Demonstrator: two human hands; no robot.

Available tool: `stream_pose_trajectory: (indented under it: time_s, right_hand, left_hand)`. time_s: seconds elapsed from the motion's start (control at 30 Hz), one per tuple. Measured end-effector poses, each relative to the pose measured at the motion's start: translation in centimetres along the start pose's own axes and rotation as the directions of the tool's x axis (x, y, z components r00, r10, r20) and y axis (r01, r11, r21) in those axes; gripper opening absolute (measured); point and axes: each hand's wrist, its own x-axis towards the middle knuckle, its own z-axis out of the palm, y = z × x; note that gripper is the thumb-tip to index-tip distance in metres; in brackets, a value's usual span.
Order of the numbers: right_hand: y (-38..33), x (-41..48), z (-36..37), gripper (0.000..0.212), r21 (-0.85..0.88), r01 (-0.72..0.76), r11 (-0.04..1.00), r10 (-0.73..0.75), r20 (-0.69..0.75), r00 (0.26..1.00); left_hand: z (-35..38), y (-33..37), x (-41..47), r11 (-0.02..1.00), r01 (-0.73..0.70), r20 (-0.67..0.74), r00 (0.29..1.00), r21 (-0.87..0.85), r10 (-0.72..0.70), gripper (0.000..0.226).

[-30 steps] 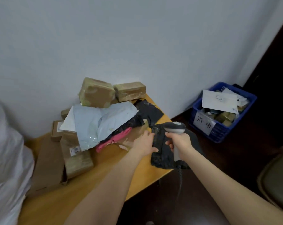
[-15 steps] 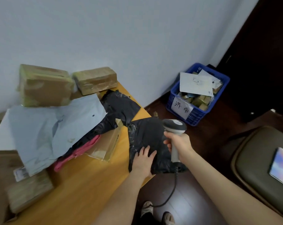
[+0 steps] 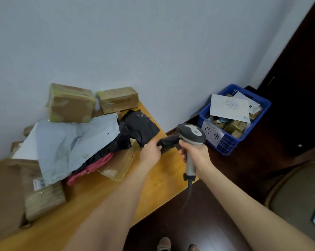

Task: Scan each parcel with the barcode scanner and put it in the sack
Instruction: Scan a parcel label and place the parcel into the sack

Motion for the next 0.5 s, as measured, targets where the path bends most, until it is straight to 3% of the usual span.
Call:
stream_pose_trajectory:
  time_s: [0.13,0.27,0.37,0.5]
  right_hand:
    - [-2.8,-1.0,-1.4,0.014,0.066,0.067,0.996,-0.069,0.037,0.997]
    - [-4.4,-1.4,-2.3,0.029,0.110,0.069,0.992,-0.075,0.055,0.996]
    - [-5.0,-1.7,-2.1,0.048,0.121,0.072,0.990,-0.077,0.035,0.996]
    - [-5.4,-2.8,-0.7,0.053,0.140,0.116,0.983,-0.128,0.082,0.988]
  left_hand:
    - [-6.1,2.4,-0.2,0.940,0.019,-0.052,0.998,-0.342,-0.039,0.027]
    - [-11.6,2.4,-2.6,0.669,0.080,0.014,0.994,-0.739,-0.104,0.025]
    - [-14.8,1.9,-5.2,0.473,0.121,0.093,0.992,-0.872,-0.084,0.024]
    - [-17.2,0.7,-8.8,0.384,0.127,0.105,0.991,-0.914,-0.078,0.019]
